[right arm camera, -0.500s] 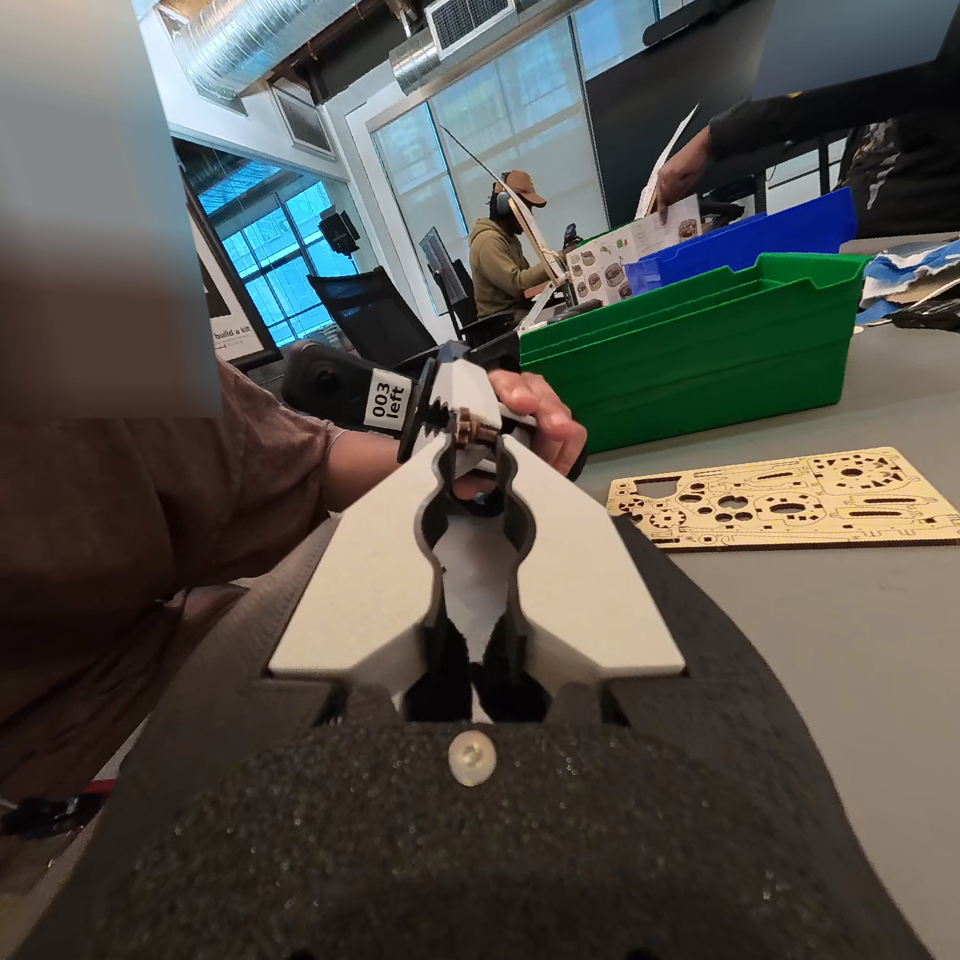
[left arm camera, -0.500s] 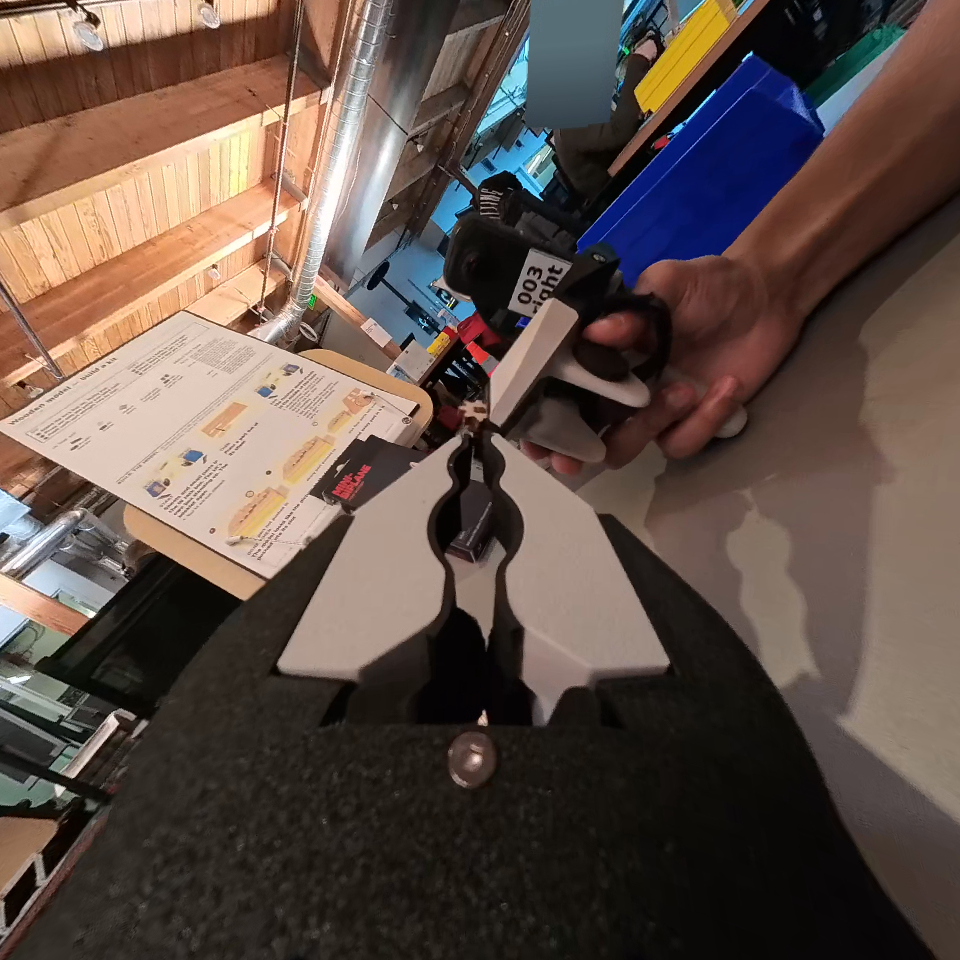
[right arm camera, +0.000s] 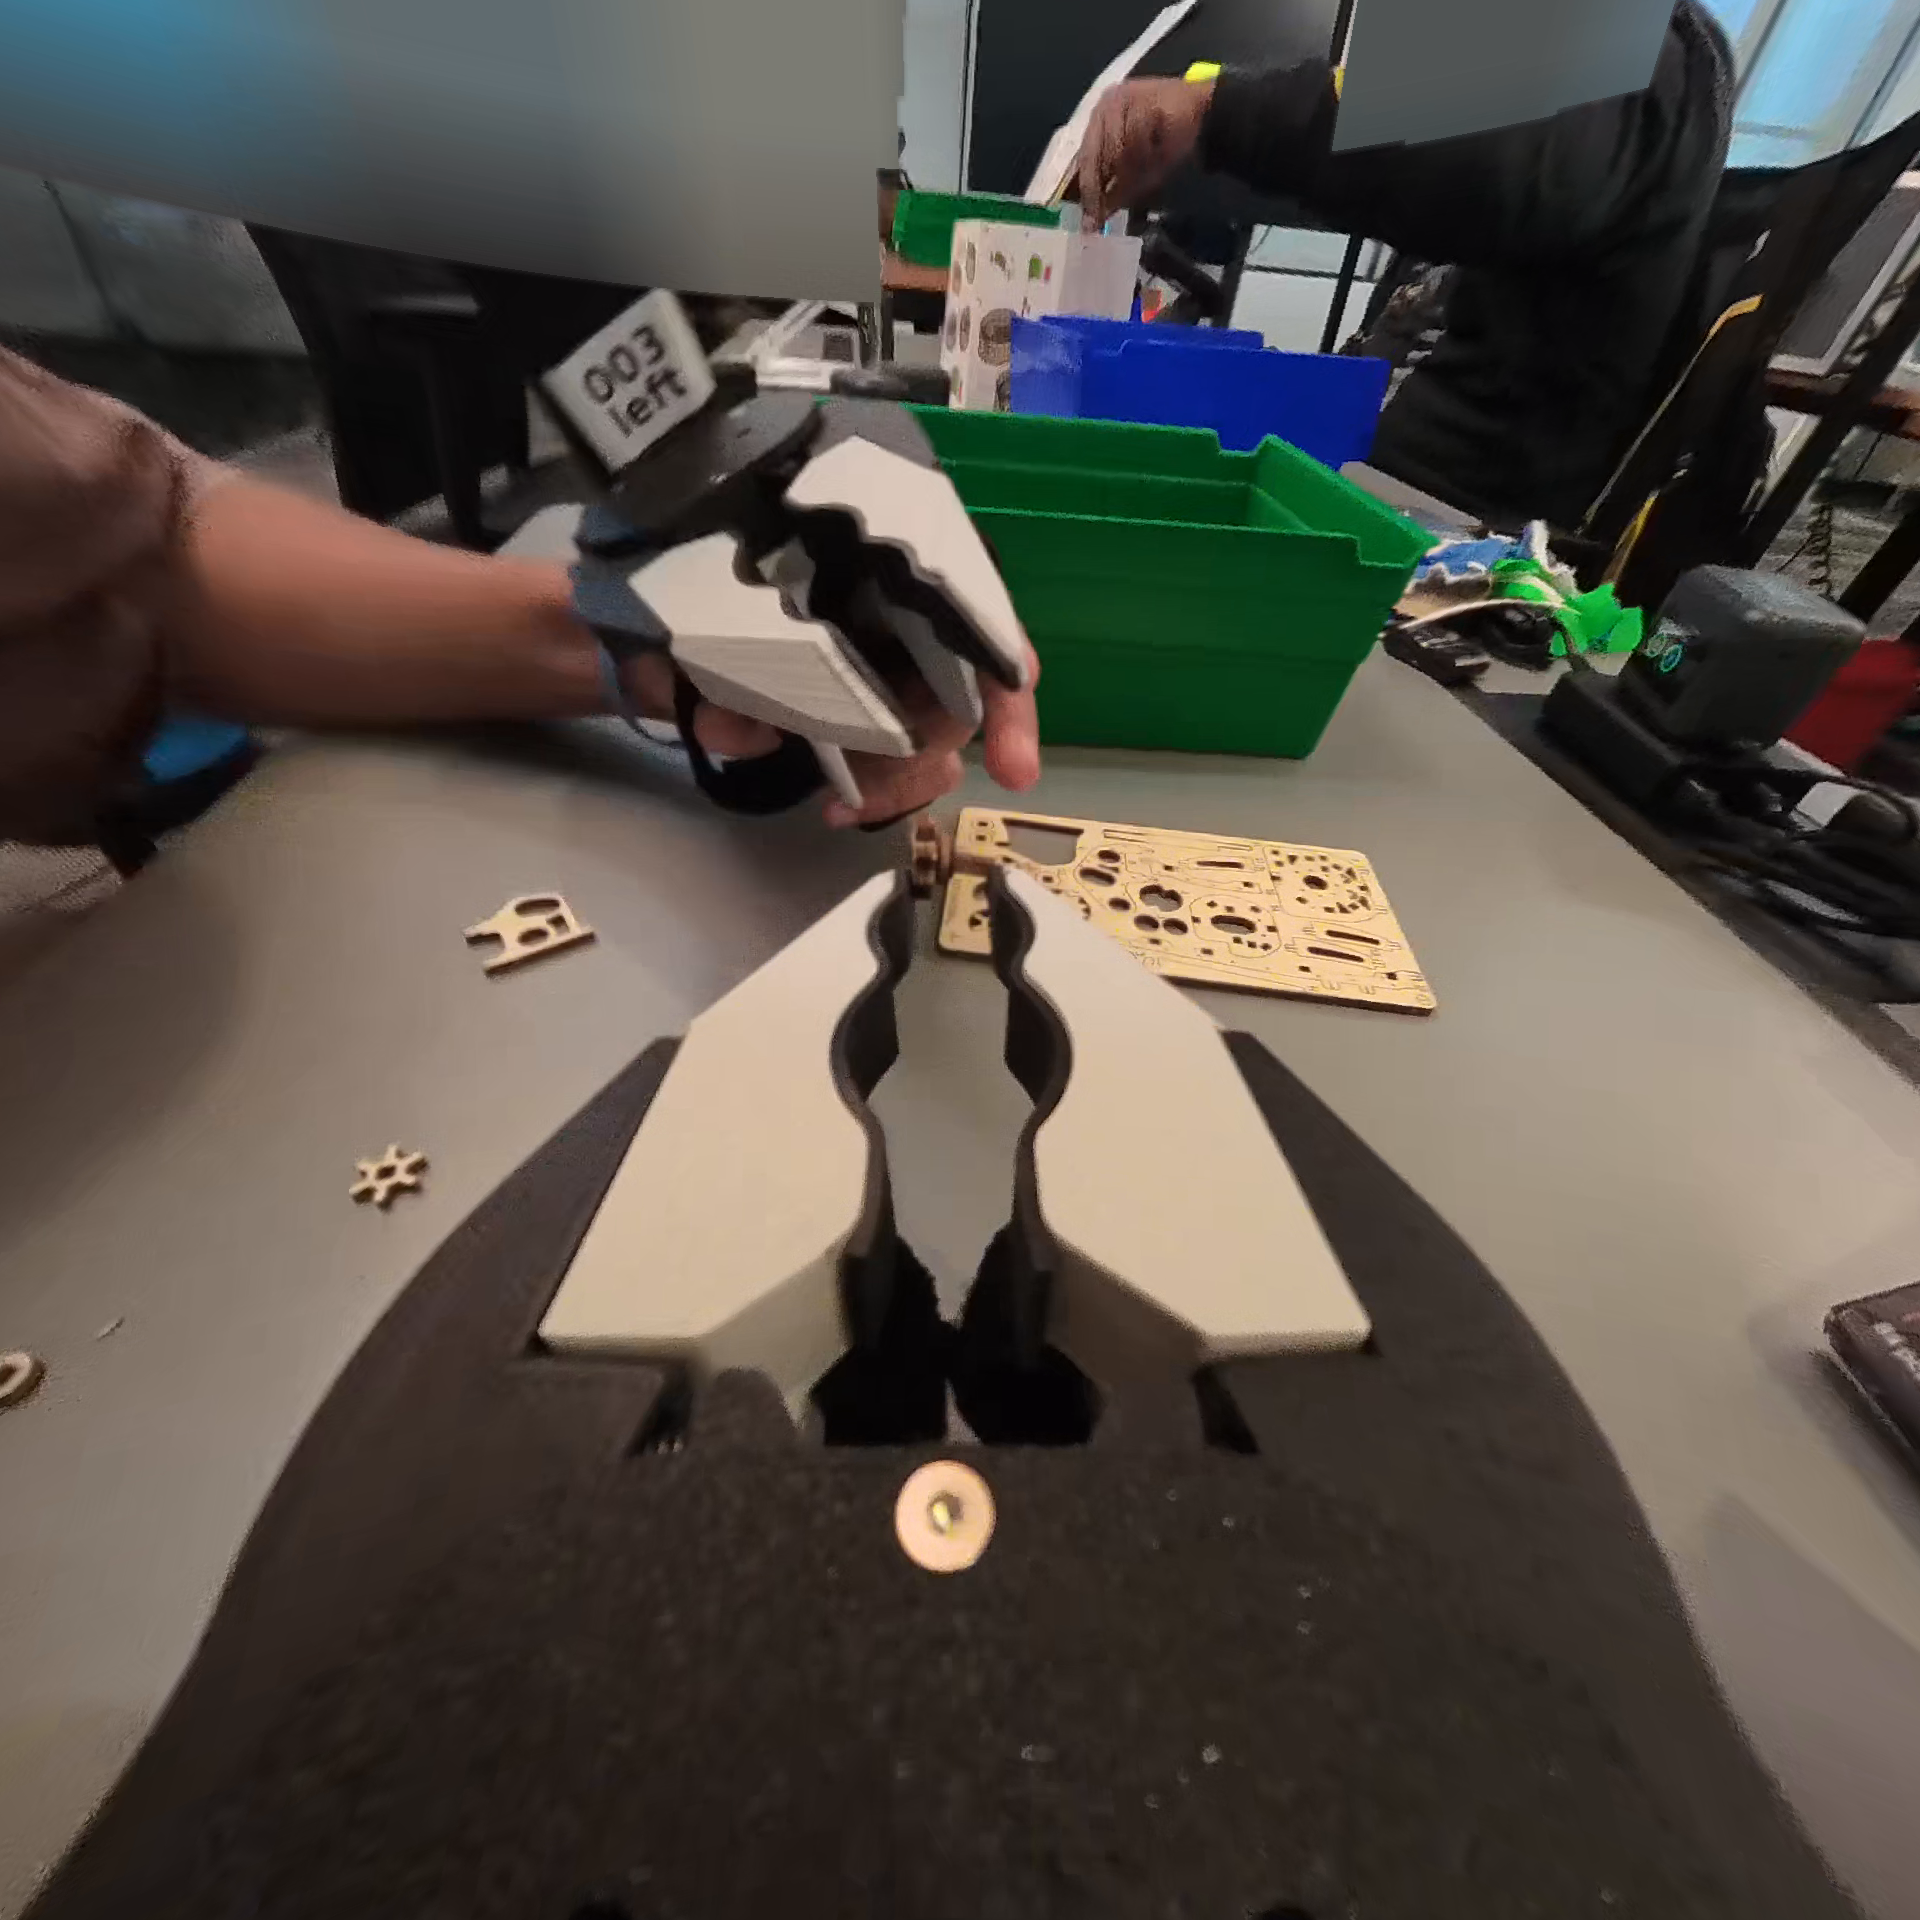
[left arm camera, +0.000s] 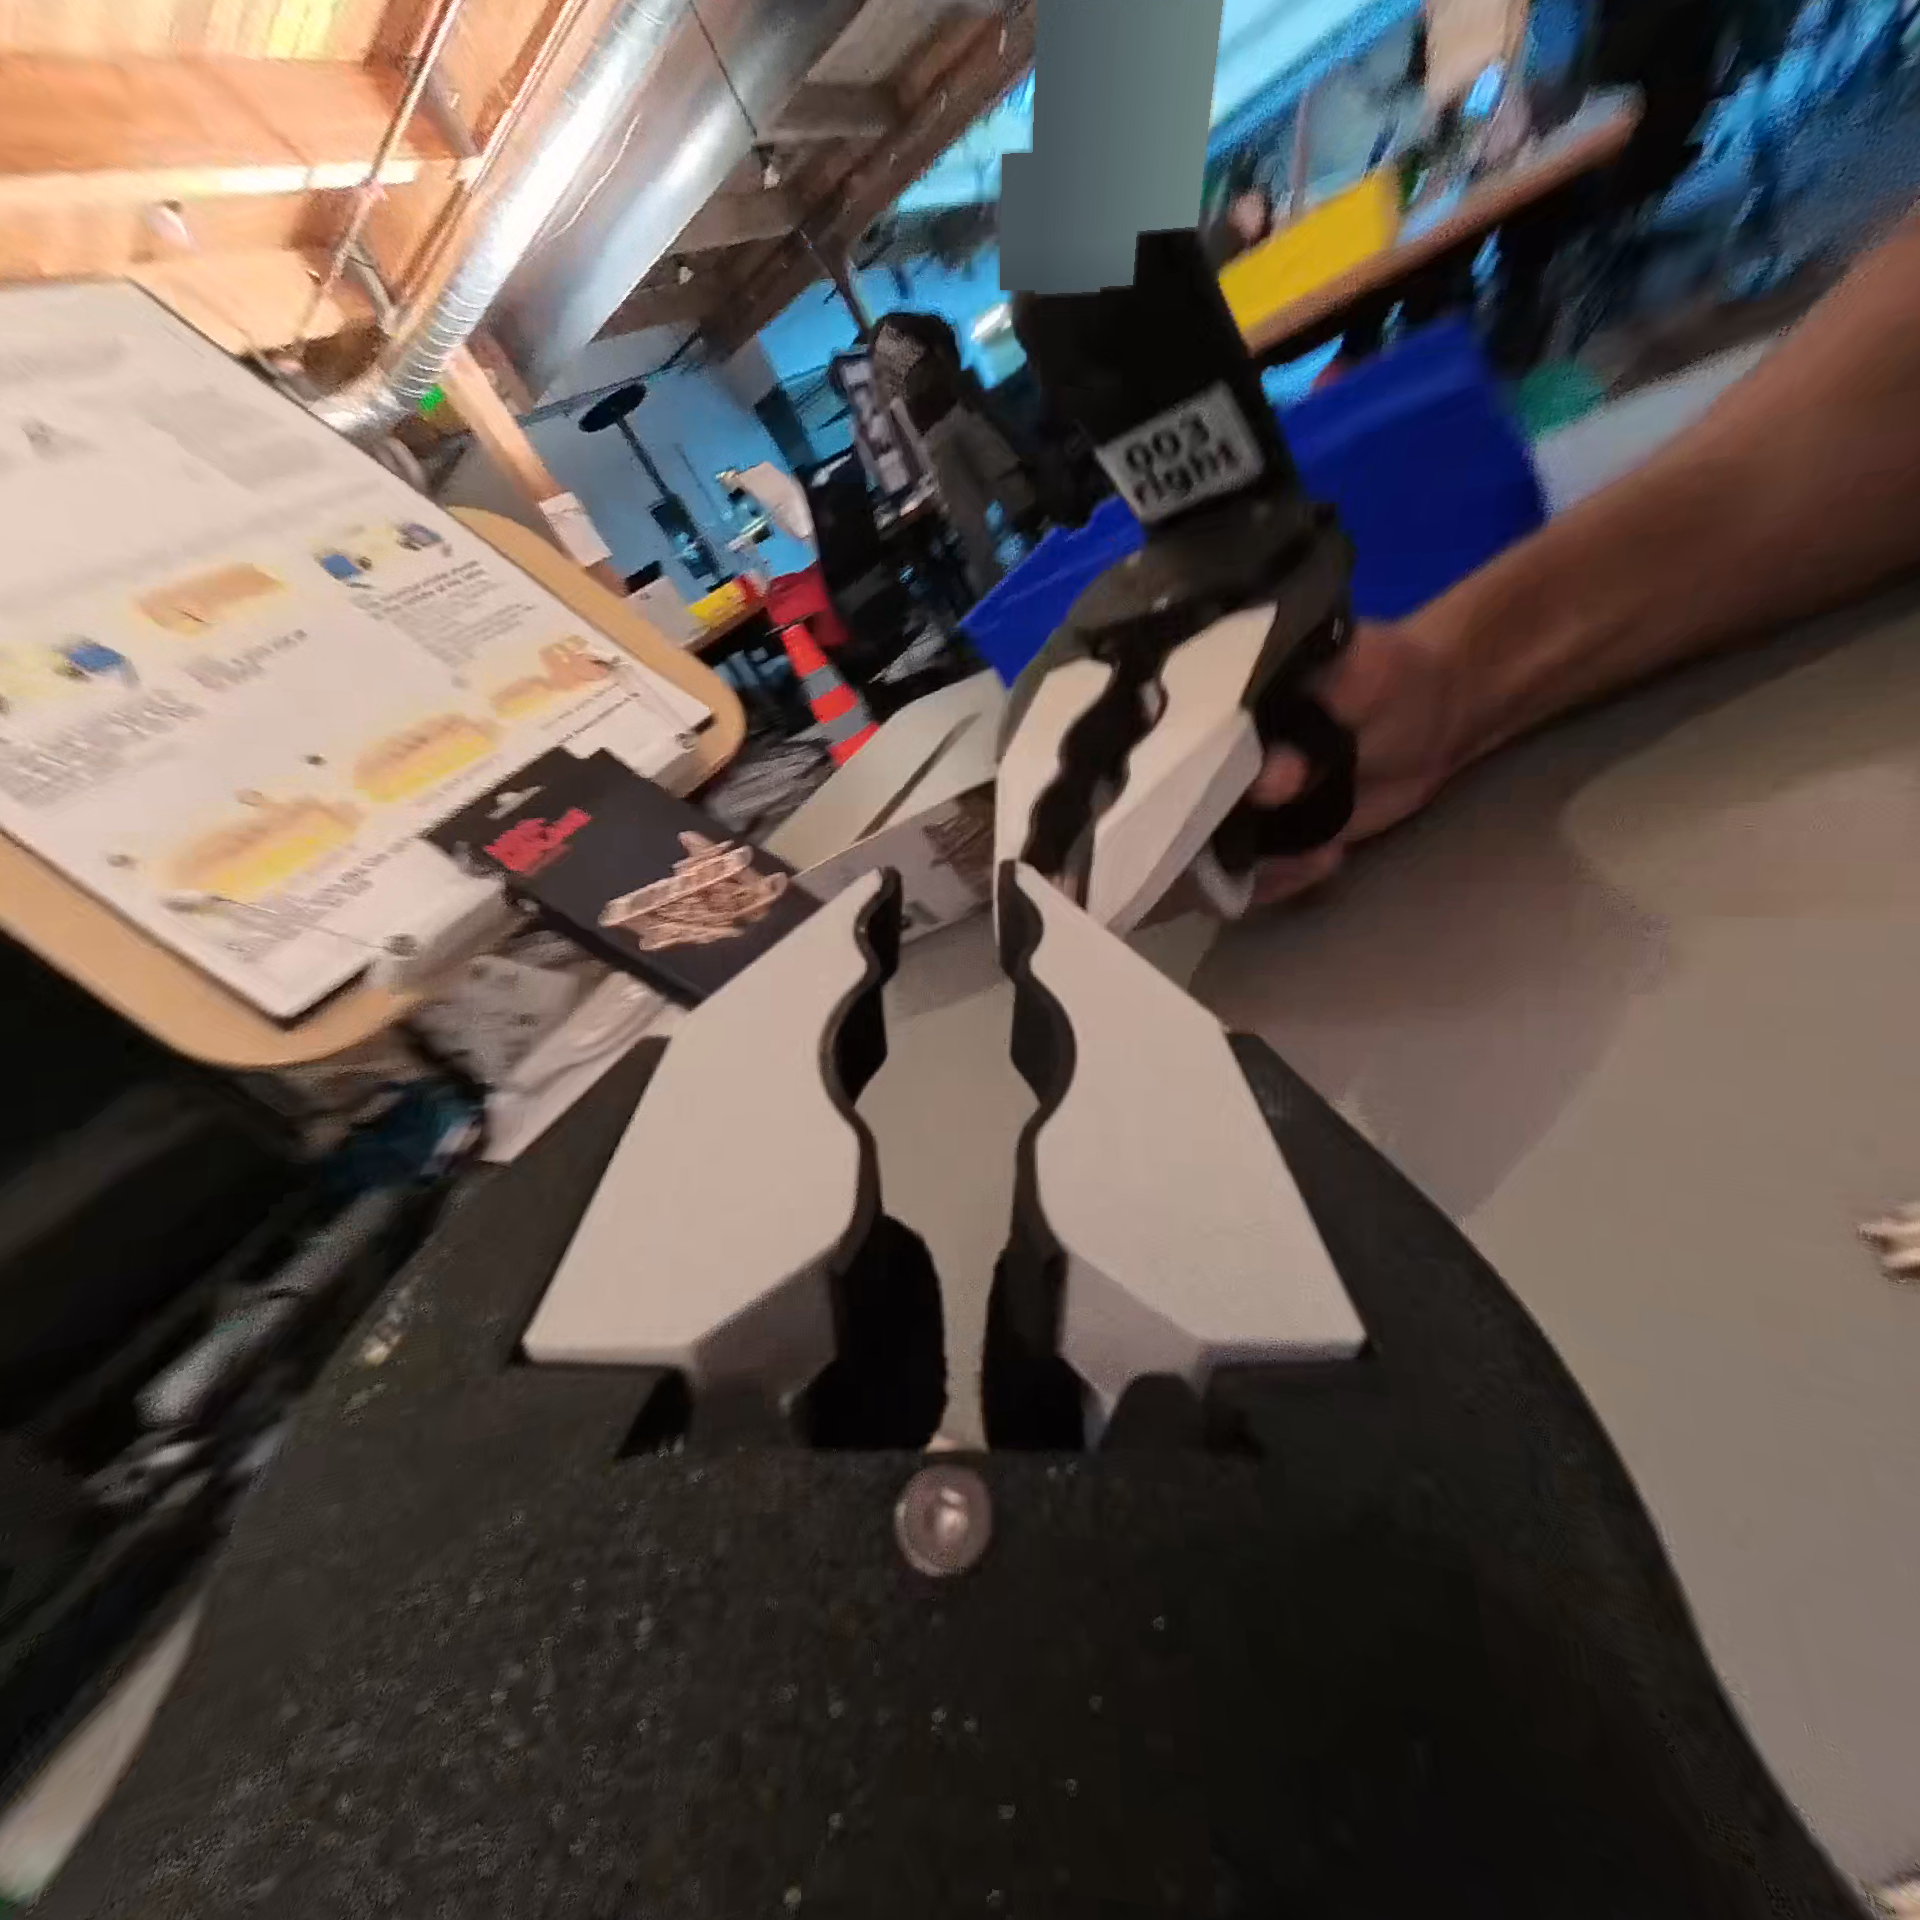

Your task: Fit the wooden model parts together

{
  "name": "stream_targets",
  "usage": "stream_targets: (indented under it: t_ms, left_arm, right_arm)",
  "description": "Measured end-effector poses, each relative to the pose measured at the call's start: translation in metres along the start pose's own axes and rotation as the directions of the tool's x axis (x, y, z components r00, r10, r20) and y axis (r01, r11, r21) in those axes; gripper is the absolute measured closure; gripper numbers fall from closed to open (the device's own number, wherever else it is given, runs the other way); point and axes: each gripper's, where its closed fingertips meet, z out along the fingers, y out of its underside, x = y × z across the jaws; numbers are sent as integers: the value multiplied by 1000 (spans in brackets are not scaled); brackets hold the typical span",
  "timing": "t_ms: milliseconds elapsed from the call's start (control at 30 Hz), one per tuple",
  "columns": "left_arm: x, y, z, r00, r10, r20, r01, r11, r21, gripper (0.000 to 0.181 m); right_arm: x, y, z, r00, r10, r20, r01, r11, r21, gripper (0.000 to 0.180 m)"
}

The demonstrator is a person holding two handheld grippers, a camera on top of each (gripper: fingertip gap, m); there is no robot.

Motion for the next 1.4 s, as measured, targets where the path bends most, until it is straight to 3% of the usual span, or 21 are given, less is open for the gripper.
stream_targets:
  t_ms: [167,367,533,800,1400]
  left_arm:
    - [21,7,2,976,-156,-153,154,988,-25,165]
    - [20,8,-1,945,-256,-202,253,967,-38,163]
    - [23,6,-2,940,-258,-222,258,966,-30,175]
    - [28,2,-4,895,-343,-285,344,938,-47,164]
    - [36,0,-4,858,-384,-339,385,920,-70,176]
  right_arm:
    - [-11,7,6,999,-15,42,17,999,-39,166]
    - [-15,3,4,996,31,88,-30,1000,-5,166]
    - [-18,3,5,994,30,106,-30,1000,-2,166]
    - [-21,-5,3,993,8,116,-13,999,48,166]
    - [-25,-4,5,992,-43,115,38,998,45,167]
